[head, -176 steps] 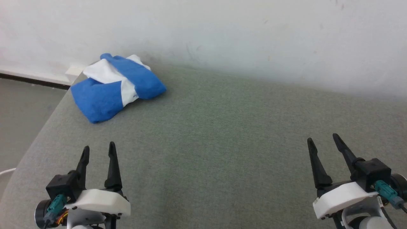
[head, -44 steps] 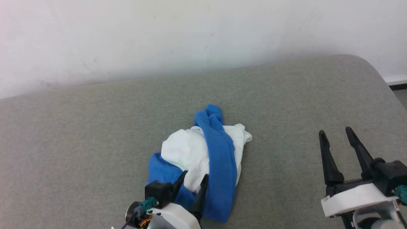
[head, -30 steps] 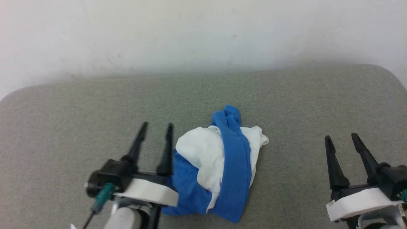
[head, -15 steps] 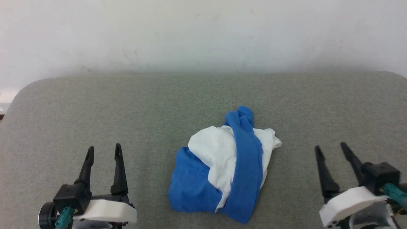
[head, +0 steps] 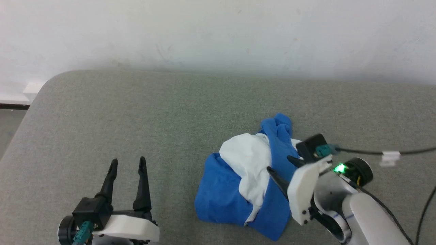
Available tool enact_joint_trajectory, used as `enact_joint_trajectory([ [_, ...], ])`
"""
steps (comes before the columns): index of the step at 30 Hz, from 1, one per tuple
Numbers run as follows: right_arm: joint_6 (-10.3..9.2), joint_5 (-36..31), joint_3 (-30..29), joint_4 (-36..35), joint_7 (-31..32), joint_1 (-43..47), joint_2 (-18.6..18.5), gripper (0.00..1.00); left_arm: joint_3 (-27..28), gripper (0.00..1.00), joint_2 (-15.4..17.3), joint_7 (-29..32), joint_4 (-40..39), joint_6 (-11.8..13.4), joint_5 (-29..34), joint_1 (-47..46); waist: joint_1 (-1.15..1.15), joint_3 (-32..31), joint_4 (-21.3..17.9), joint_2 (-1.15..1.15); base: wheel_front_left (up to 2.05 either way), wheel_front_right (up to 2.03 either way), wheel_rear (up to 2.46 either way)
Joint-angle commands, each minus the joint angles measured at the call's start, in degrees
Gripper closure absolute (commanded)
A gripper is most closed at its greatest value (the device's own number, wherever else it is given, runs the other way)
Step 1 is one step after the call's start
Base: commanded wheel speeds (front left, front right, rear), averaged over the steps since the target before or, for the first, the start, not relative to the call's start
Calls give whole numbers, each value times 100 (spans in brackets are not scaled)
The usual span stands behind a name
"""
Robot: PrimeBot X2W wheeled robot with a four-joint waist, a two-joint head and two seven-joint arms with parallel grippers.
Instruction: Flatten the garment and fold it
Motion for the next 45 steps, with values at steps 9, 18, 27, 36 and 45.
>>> enact_joint_trajectory([
  [9, -6, 395, 358, 952, 557, -523, -199, 73, -59, 0, -115, -27, 115, -139, 11, -175, 0, 70, 69, 0, 0, 0, 0],
  [18, -6, 133, -999, 192, -141, 24, -285, 100, 21, 0, -197, -27, 125, -162, 22, -83, 0, 8, -99, 0, 0, 0, 0],
  [27, -6, 240, -3639, -549, -773, 1881, 529, 72, 84, 0, -240, -27, 104, -214, 33, -47, 0, 16, -218, 0, 0, 0, 0],
  [36, -6, 463, -4821, 351, -1771, 2358, 573, 0, 152, 0, -235, -27, 158, -222, 41, 62, 0, -81, -340, 0, 0, 0, 0],
  [45, -6, -327, -4495, -390, -3134, 2069, 574, 0, 153, 0, -213, -27, 222, -211, 18, 153, 0, -202, -394, 0, 0, 0, 0],
])
